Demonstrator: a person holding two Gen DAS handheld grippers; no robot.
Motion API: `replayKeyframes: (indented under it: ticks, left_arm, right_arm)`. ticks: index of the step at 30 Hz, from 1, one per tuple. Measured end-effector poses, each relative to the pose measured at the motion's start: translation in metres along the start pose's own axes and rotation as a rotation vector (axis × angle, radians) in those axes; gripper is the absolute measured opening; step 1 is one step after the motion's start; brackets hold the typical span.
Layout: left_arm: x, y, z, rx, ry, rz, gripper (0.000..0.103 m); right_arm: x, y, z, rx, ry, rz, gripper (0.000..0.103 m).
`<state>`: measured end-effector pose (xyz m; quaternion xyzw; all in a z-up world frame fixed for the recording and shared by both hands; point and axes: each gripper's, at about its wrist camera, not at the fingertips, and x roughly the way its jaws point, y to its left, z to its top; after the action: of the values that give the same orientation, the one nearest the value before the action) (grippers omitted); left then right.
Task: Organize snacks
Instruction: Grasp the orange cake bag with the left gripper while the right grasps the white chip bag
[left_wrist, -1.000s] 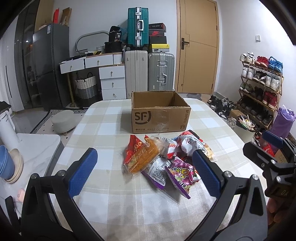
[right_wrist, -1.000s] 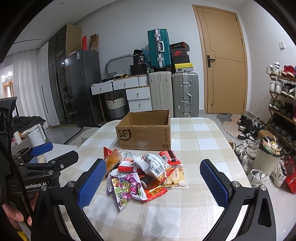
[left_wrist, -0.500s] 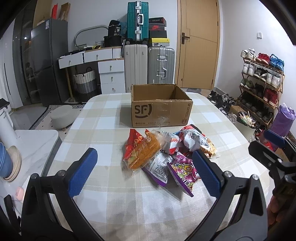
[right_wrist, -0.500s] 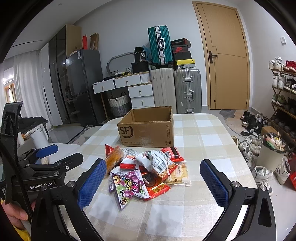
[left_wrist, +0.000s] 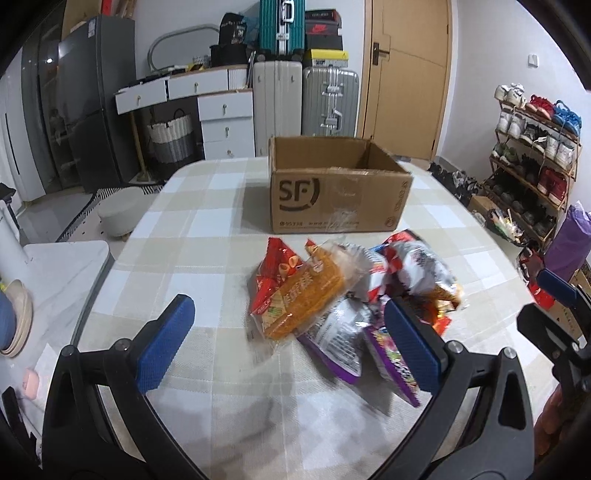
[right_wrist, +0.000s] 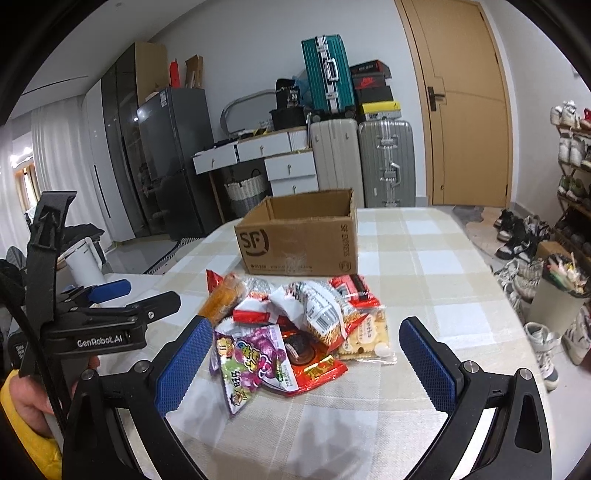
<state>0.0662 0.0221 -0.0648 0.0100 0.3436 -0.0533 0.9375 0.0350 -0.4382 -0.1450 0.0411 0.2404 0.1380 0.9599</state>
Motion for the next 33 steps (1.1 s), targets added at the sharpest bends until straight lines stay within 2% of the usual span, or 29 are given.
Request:
replayKeyframes:
  ticks: [6,13,15,17,19,20,30,33]
  left_arm:
    - [0.055,0.014,0.002,-0.022,0.091,-0.08,0.102]
    - [0.102,0.021,0.012,0.012,0.142,-0.139,0.101]
    - [0.112,0.024,0.013,0.002,0.155,-0.187,0.099]
    - [0.12,0.026,0.013,0.002,0.164,-0.236,0.093]
    - [0.129,0.023,0.011,0.009,0.192,-0.296,0.074]
    - [0.133,0.024,0.011,0.006,0.201,-0.316,0.071]
    - [0.14,0.03,0.011,-0.025,0.188,-0.372,0.051]
    - [0.126,0.037,0.006,-0.045,0.188,-0.385,0.047]
  right_arm:
    - [0.036,-0.016,-0.003,0.023,0.052,0.035,0.103]
    - [0.068,-0.03,-0.003,0.041,0.094,0.057,0.103]
    - [0.078,-0.033,-0.003,0.046,0.105,0.059,0.103]
    - [0.084,-0.035,-0.004,0.048,0.113,0.061,0.103]
    - [0.09,-0.036,-0.004,0.052,0.124,0.063,0.103]
    - [0.094,-0.038,-0.004,0.055,0.129,0.066,0.103]
    - [0.103,-0.038,0.003,0.056,0.142,0.09,0.103]
    - [0.108,-0.04,0.013,0.05,0.133,0.141,0.103]
